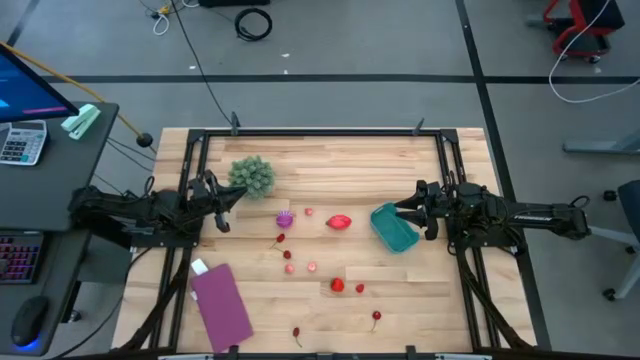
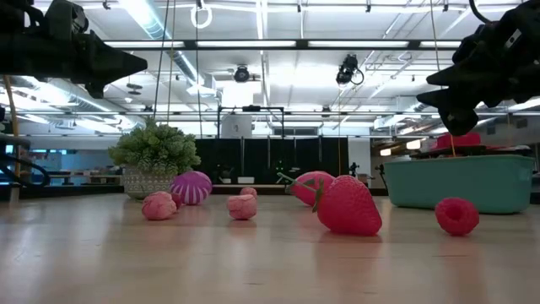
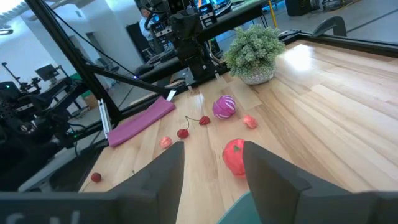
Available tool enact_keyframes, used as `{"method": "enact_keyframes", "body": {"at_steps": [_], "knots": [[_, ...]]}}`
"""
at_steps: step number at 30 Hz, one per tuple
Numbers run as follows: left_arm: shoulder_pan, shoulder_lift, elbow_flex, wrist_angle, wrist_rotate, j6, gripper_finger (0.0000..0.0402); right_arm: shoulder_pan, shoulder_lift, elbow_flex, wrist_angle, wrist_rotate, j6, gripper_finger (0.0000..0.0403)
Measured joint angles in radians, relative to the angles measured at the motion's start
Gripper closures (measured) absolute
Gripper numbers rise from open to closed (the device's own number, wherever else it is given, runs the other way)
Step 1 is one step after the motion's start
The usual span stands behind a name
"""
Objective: Pick and placing Produce into tupperware
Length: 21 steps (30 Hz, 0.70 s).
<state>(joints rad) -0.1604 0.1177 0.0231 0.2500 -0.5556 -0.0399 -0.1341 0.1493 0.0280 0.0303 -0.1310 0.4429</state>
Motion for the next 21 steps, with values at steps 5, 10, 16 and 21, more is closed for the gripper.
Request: {"method": "enact_keyframes", "body": {"at_steps": [5,10,16,21], "knots": [[0.0,0.0,0.0,0.0,0.0,0.0,0.0372,0.0,0.0,0.0,0.0,0.0,0.0,0.023],[0.0,0.0,0.0,0.0,0.0,0.0,0.0365,0.0,0.0,0.0,0.0,0.0,0.0,0.023],[0.0,0.0,0.0,0.0,0.0,0.0,0.0373,0.0,0.0,0.0,0.0,0.0,0.0,0.023],[0.0,0.0,0.0,0.0,0.0,0.0,0.0378,0.0,0.0,0.0,0.0,0.0,0.0,0.023]]}}
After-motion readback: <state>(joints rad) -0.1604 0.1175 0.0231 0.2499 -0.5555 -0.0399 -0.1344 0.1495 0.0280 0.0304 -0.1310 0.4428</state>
